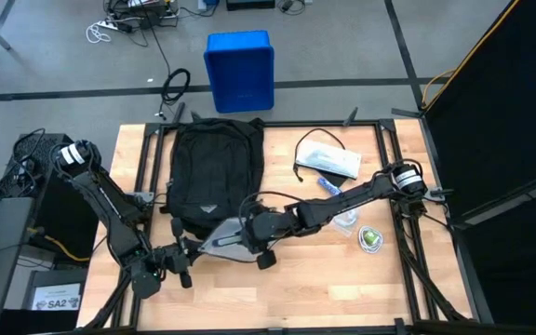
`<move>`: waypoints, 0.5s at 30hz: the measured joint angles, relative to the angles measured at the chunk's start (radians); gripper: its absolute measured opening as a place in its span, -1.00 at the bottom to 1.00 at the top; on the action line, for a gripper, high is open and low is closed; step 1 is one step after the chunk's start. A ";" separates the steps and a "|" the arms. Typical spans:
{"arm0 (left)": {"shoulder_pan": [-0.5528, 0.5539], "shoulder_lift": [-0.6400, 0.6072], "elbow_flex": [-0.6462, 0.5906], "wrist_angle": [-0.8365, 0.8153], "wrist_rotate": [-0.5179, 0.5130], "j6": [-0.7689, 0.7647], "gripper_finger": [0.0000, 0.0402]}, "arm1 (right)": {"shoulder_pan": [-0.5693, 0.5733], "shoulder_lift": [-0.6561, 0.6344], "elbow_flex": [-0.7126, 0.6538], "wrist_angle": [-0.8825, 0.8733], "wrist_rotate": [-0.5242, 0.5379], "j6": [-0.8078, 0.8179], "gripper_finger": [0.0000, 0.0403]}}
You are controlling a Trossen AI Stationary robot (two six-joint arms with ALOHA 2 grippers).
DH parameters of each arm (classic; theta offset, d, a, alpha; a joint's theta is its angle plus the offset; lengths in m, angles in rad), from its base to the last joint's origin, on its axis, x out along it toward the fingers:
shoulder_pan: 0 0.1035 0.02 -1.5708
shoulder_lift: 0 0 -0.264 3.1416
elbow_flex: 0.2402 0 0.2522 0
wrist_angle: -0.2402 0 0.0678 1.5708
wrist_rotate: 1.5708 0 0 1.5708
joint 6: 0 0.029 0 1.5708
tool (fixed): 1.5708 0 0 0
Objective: Unpack backpack
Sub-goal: Put the mini fan into the zip bag, then put the chocolate bar into the zip bag
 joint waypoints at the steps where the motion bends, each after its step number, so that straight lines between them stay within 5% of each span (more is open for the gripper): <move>1: 0.000 0.000 0.000 0.000 0.000 0.000 -1.00 | -0.003 0.000 0.000 -0.019 0.004 0.007 -0.70; 7: 0.000 0.000 0.000 0.000 0.000 0.000 -1.00 | -0.025 -0.001 0.000 -0.059 0.002 0.067 -0.63; 15: 0.000 0.000 0.000 -0.001 0.002 0.000 -1.00 | -0.008 -0.001 0.000 0.031 0.005 0.042 0.11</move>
